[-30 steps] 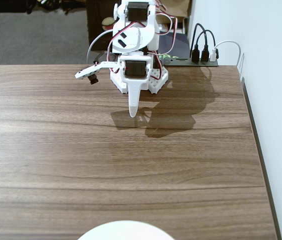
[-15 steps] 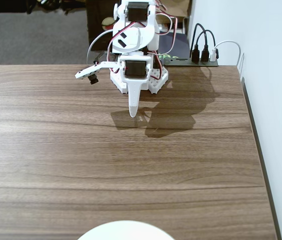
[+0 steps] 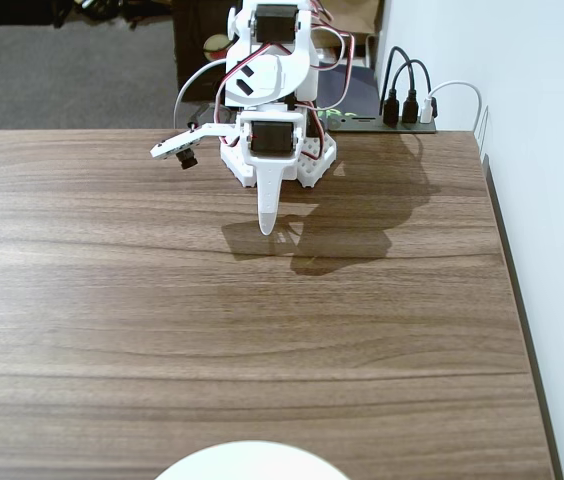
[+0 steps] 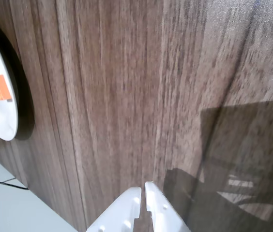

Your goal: Grasp a lego block and put it on the plate.

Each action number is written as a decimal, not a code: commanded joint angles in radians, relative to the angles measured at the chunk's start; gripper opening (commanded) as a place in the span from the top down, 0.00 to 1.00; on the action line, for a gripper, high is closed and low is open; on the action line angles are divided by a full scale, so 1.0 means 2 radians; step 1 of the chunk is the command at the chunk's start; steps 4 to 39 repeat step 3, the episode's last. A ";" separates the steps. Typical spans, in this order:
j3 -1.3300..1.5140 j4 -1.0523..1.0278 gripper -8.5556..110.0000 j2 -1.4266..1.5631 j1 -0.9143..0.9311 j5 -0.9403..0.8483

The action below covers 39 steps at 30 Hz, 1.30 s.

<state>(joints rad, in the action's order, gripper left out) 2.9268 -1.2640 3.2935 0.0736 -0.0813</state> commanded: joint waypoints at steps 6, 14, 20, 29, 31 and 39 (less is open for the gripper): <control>-0.002 -0.002 0.92 -0.002 -0.002 -0.003; -0.002 -0.002 0.92 -0.002 -0.002 -0.003; -0.002 -0.002 0.92 -0.002 -0.002 -0.003; -0.002 -0.002 0.92 -0.002 -0.002 -0.003; -0.002 -0.002 0.92 -0.002 -0.002 -0.003; -0.002 -0.002 0.92 -0.002 -0.002 -0.003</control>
